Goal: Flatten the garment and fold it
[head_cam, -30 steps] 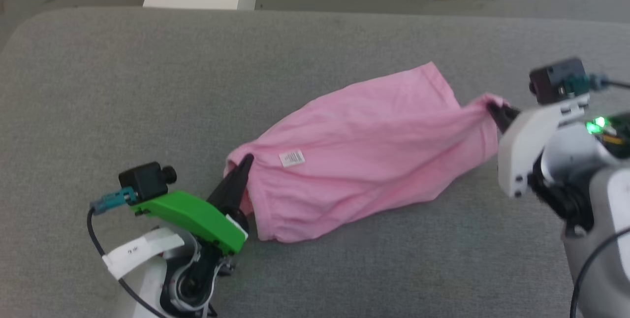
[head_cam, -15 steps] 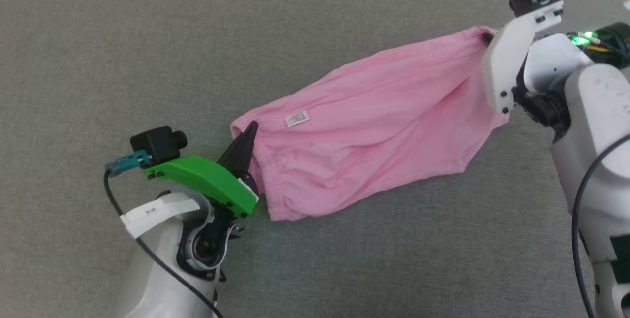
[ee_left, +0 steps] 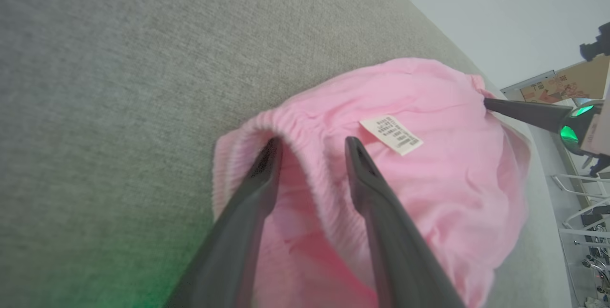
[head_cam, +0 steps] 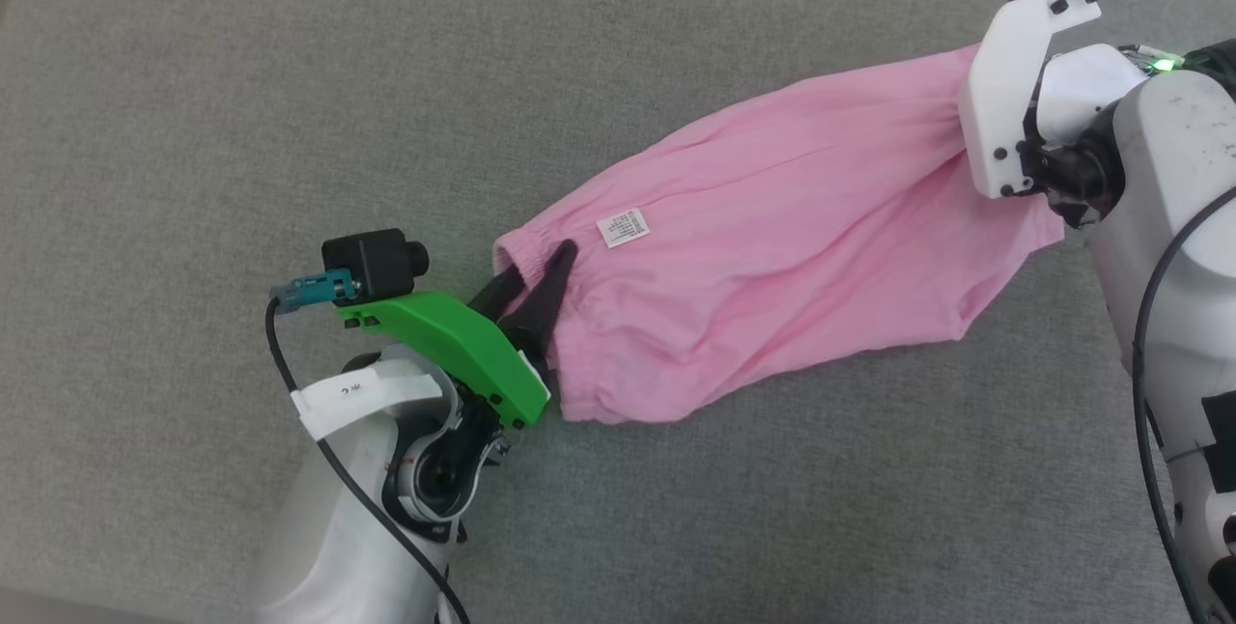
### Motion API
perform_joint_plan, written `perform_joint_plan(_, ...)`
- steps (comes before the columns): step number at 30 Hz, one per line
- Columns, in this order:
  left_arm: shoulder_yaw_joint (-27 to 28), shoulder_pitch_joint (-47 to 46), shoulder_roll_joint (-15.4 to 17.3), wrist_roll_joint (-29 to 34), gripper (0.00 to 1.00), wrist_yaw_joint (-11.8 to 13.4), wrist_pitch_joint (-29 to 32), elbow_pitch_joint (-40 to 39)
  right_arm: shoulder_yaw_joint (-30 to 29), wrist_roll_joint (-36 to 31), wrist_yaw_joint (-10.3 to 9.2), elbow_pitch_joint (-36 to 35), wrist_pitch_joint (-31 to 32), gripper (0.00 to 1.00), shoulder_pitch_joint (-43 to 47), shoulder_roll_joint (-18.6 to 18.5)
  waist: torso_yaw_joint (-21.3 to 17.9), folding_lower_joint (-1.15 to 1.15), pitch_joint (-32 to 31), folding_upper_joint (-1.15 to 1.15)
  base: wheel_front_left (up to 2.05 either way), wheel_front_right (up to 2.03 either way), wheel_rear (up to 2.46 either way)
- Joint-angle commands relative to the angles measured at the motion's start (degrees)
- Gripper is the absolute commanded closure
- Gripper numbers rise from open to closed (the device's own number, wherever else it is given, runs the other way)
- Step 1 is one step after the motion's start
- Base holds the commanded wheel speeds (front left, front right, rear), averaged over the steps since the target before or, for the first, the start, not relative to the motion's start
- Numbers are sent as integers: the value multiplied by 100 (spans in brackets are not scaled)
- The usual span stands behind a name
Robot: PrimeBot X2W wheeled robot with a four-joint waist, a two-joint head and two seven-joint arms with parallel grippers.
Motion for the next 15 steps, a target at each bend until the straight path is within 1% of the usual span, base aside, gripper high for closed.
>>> perform_joint_plan(1,20,17,27,121,0,57,-60,-4,-11,92,-9,38,-109,0,69,33,-50,-1,-111,0,0,0,0)
perform_joint_plan(5,52,177,93,273,0,67,-363,-194,18,388,-9,-86,-533,0,322,26,-106,-1,-379,0,0,0,0)
perform_joint_plan(8,75,390,188,453,0,116,-625,-345,74,649,-9,-304,-914,0,625,-52,-154,-1,-633,0,0,0,0)
perform_joint_plan(11,82,631,272,576,0,154,-799,-465,103,896,-9,-519,-1167,0,953,-117,-211,-1,-865,0,0,0,0)
perform_joint_plan(13,107,809,333,702,0,190,-1011,-565,71,1027,-9,-723,-1413,0,1215,-182,-244,-1,-1019,0,0,0,0)
perform_joint_plan(15,150,973,407,930,0,253,-1377,-660,-53,1159,-9,-949,-1736,0,1516,-216,-270,-1,-1157,0,0,0,0)
